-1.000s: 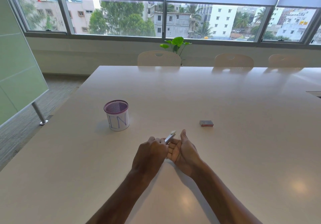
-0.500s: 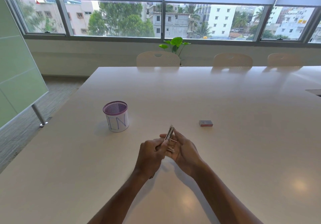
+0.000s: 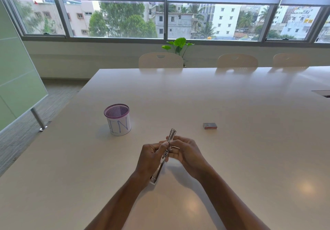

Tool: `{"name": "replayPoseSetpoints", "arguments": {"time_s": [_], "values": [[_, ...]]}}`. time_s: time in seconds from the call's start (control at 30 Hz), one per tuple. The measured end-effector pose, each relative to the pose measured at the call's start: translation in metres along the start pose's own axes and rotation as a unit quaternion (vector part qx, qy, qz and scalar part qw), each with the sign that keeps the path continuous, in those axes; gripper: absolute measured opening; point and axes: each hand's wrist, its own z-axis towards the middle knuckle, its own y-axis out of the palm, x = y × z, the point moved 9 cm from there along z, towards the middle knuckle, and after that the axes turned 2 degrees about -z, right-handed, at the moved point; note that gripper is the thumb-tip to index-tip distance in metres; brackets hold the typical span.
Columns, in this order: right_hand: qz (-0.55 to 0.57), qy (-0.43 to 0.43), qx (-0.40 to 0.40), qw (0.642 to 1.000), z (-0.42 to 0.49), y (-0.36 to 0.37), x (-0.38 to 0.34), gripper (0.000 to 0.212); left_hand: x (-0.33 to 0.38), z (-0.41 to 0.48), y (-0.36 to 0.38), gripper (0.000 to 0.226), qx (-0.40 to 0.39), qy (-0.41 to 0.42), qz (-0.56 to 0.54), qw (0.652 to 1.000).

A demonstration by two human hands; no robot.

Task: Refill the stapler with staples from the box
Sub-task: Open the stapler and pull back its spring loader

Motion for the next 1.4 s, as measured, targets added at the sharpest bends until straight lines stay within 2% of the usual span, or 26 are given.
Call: {"name": "replayPoseSetpoints", "arguments": {"time_s": [0.23, 0.43, 0.57, 0.7, 0.77, 0.87, 0.97, 1.03, 1.07, 1.13, 1.23, 1.3, 1.4], "values": [[-0.043, -0.005, 0.062, 0.997, 0.002, -0.01, 0.003, 0.017, -0.005, 0.001, 0.002, 0.034, -0.003, 0.001, 0.011, 1.0], [-0.019, -0.003, 0.022, 1.0, 0.002, -0.004, 0.002, 0.017, -0.007, 0.003, 0.0, 0.035, -0.004, 0.004, 0.016, 1.0], [0.016, 0.009, 0.004, 1.0, 0.001, -0.004, -0.001, 0.028, -0.006, 0.003, -0.002, 0.043, 0.001, 0.006, 0.032, 0.999], [0.079, 0.08, 0.071, 0.991, 0.003, -0.017, 0.014, 0.043, -0.003, 0.004, -0.004, 0.047, 0.0, 0.01, 0.063, 0.998], [0.109, 0.118, 0.091, 0.983, 0.003, -0.02, 0.023, 0.055, 0.005, 0.003, -0.007, 0.047, 0.002, 0.036, 0.119, 0.992], [0.148, 0.144, 0.099, 0.973, 0.002, -0.02, 0.027, 0.069, 0.023, 0.0, -0.007, 0.034, 0.011, 0.107, 0.281, 0.954], [0.193, 0.15, 0.08, 0.966, 0.0, -0.009, 0.03, 0.076, 0.044, -0.009, 0.004, 0.028, 0.024, 0.207, 0.471, 0.857], [0.229, 0.142, 0.048, 0.962, -0.001, 0.003, 0.03, 0.079, 0.053, -0.014, 0.018, 0.021, 0.013, 0.257, 0.543, 0.799], [0.241, 0.139, 0.036, 0.96, -0.001, 0.008, 0.03, 0.08, 0.053, -0.014, 0.024, 0.019, 0.002, 0.26, 0.567, 0.781], [0.25, 0.139, 0.033, 0.958, -0.003, 0.01, 0.03, 0.081, 0.047, -0.01, 0.029, 0.02, -0.016, 0.249, 0.584, 0.773], [0.222, 0.139, 0.041, 0.964, -0.003, 0.008, 0.029, 0.083, 0.04, -0.005, 0.026, 0.025, -0.016, 0.236, 0.575, 0.784], [0.208, 0.137, 0.056, 0.967, -0.001, 0.005, 0.029, 0.082, 0.035, 0.0, 0.011, 0.029, 0.015, 0.197, 0.514, 0.835], [0.162, 0.11, 0.085, 0.977, 0.002, -0.004, 0.028, 0.077, 0.016, 0.007, -0.013, 0.032, 0.052, 0.102, 0.365, 0.924]]}}
